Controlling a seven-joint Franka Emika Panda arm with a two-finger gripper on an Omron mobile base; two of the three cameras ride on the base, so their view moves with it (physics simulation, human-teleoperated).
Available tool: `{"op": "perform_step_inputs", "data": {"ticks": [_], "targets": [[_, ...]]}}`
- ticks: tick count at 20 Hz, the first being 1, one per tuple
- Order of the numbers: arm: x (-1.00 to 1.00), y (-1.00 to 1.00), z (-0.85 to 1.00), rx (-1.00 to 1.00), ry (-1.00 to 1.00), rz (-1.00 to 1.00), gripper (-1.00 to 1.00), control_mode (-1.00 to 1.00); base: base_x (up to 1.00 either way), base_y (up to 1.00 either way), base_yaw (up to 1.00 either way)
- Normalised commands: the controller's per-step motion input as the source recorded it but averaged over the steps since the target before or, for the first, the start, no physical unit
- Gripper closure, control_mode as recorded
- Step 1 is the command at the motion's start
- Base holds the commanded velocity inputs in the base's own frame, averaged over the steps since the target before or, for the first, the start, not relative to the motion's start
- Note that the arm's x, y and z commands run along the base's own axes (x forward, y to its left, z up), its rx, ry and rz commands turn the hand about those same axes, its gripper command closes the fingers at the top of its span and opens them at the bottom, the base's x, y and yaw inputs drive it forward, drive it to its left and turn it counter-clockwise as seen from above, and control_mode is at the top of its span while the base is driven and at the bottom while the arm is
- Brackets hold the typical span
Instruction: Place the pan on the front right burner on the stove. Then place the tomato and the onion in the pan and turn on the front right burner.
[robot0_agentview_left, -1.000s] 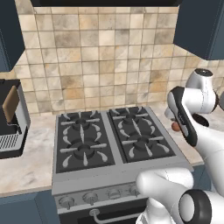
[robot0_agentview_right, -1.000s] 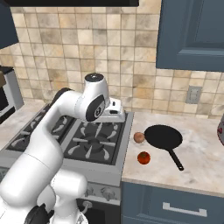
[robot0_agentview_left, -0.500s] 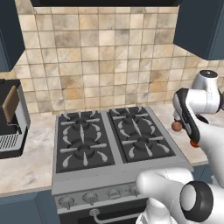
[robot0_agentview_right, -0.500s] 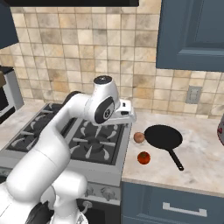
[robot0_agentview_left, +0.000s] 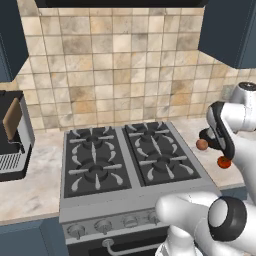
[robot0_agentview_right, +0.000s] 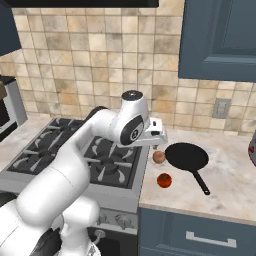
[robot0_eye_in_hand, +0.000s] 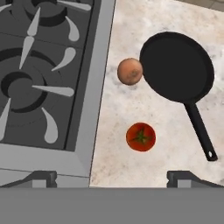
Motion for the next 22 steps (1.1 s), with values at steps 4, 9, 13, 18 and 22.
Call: {"op": "perform_step_inputs", "data": {"ticks": [4,9,13,18,22], "targets": [[0.00,-0.20,-0.27,0.00,0.00,0.00,-1.00,-1.00,0.00,0.00,0.00],[0.00,-0.34,-0.21,0.00,0.00,0.00,-1.00,-1.00,0.00,0.00,0.00],[0.00,-0.47,-0.11,0.00,0.00,0.00,-1.00,-1.00,0.00,0.00,0.00],[0.00,-0.53,-0.08,0.00,0.03,0.00,-1.00,-1.00,0.00,0.00,0.00],[0.02,-0.41,-0.02,0.00,0.05,0.00,-1.00,-1.00,0.00,0.00,0.00]]}}
